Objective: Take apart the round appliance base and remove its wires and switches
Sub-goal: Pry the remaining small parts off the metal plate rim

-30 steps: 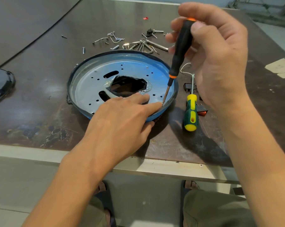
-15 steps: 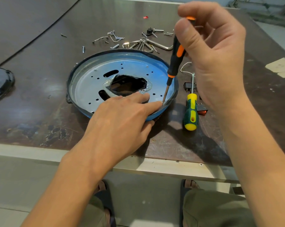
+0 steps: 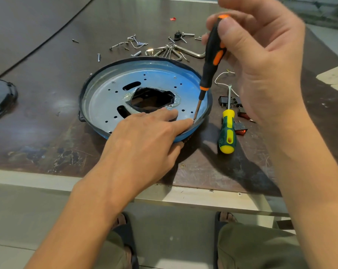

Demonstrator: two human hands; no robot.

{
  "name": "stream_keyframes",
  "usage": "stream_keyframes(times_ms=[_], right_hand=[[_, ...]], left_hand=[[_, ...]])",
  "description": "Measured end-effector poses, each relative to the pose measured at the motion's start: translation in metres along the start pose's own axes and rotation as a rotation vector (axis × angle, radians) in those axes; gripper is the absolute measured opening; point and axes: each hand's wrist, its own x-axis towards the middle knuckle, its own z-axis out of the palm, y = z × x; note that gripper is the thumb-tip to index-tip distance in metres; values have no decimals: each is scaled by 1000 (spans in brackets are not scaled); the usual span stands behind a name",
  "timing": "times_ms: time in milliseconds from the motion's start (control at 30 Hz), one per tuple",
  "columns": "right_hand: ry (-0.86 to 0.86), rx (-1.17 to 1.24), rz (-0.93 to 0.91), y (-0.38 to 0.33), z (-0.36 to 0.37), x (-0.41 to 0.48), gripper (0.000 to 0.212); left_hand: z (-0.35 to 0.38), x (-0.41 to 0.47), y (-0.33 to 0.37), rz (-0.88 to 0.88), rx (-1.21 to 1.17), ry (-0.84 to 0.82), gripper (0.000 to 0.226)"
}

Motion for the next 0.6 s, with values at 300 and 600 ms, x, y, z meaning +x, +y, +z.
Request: stream_keyframes(times_ms=[300, 600], right_hand=[[5, -61, -25, 0, 2, 1, 26], [-22, -86, -24, 0, 1, 0, 20]], left_hand=[[-1, 0, 0, -6, 12, -6, 47], [0, 0, 0, -7, 9, -7, 45]])
